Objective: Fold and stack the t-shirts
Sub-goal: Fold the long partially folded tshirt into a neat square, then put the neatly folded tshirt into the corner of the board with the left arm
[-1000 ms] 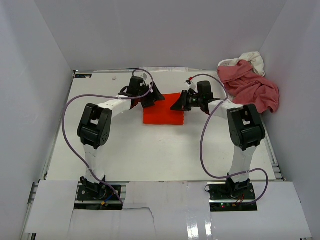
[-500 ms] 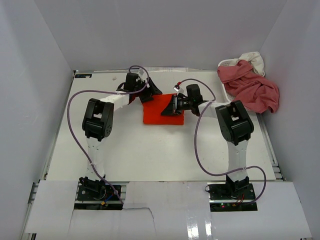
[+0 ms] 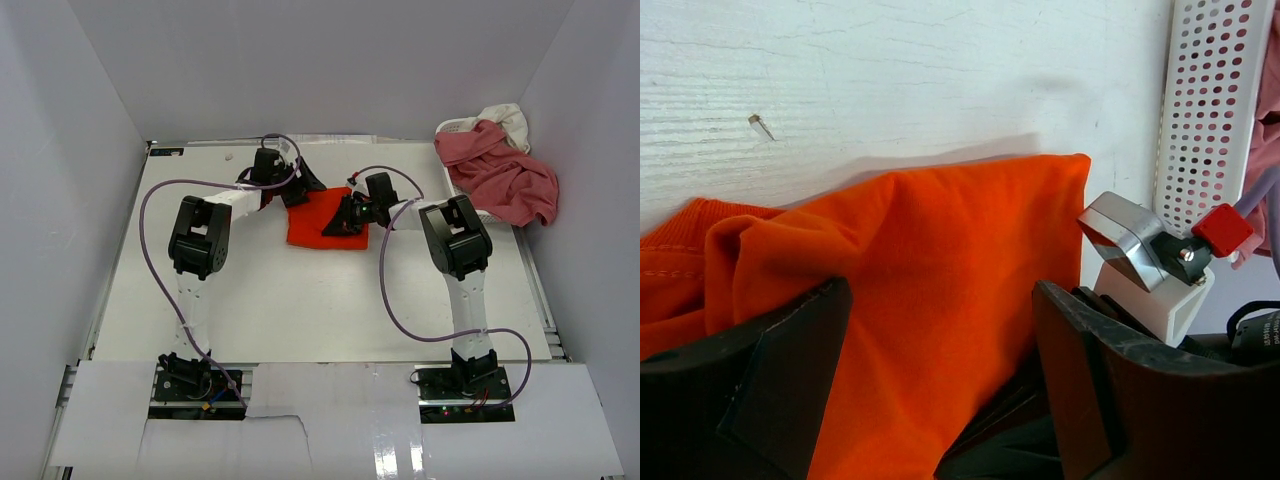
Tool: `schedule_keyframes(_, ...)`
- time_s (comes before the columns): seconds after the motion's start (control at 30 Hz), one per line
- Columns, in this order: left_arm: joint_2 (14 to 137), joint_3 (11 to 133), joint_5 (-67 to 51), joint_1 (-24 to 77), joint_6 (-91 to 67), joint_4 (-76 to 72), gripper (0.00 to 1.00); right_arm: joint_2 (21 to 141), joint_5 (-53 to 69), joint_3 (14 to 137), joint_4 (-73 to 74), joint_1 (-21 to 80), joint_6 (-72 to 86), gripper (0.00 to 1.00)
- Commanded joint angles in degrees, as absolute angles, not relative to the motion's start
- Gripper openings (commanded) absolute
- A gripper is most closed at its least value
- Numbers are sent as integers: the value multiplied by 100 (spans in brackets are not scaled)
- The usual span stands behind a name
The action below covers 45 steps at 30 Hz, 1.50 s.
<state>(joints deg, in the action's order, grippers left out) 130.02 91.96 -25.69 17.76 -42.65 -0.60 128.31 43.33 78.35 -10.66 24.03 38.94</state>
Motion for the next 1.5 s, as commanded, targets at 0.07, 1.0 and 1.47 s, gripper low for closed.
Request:
schedule_keyframes(0.07,12367,9325,-2171,1784,-4017,474,86,12219,4043,8129,-520,2434,3675,9)
schedule_keyframes(1.0,11460,9842,-522,2687,-3200,3461,69,8509,1583,6786,1195,2435,2452,26)
schedule_keyframes(1.47,13183,12155,896,3639,-3155,5308,84,7409,1125,5924,1503,2206,2347,30)
